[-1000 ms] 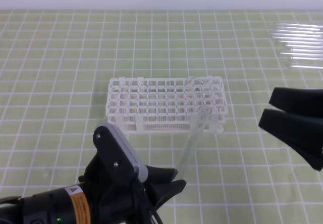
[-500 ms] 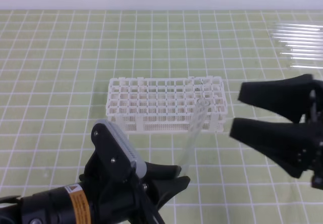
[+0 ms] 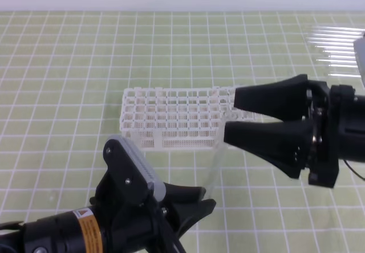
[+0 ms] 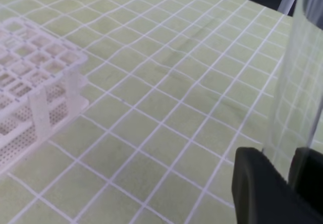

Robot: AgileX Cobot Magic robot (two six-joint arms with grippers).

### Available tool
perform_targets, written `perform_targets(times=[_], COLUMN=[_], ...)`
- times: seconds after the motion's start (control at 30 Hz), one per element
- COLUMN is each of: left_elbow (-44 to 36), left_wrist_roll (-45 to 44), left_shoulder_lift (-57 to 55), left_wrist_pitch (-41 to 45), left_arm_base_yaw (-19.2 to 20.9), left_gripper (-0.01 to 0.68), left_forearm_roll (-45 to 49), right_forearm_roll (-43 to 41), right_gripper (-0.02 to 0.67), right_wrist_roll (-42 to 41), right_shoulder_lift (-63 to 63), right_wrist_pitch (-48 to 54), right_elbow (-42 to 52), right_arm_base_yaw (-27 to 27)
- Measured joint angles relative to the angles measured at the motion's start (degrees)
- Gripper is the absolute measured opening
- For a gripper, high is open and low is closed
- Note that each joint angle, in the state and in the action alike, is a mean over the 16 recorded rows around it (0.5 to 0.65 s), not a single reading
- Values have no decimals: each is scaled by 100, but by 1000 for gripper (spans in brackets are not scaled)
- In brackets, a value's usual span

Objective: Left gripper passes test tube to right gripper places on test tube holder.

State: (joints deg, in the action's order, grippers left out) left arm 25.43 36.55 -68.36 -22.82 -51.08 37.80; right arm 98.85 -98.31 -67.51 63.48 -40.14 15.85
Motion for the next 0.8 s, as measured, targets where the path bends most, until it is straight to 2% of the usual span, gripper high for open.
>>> perform_targets(times=[0.37, 0.53, 0.8], left_elbow=[0, 0, 0], left_wrist_roll=[-3, -3, -3], left_shoulder_lift=[-5, -5, -93], left_wrist_pitch=[-239, -296, -463], left_arm_base_yaw=[-4, -4, -2], left_gripper=[27, 21, 51], left_forearm_roll=[8, 8, 8], right_forearm_roll=[5, 5, 5], right_gripper=[515, 484, 420], right_wrist_roll=[-1, -1, -1], right_shoulder_lift=[-136, -136, -136], right_wrist_pitch=[-2, 51, 114], right_elbow=[-128, -128, -128], right_arm_base_yaw=[21, 21, 48])
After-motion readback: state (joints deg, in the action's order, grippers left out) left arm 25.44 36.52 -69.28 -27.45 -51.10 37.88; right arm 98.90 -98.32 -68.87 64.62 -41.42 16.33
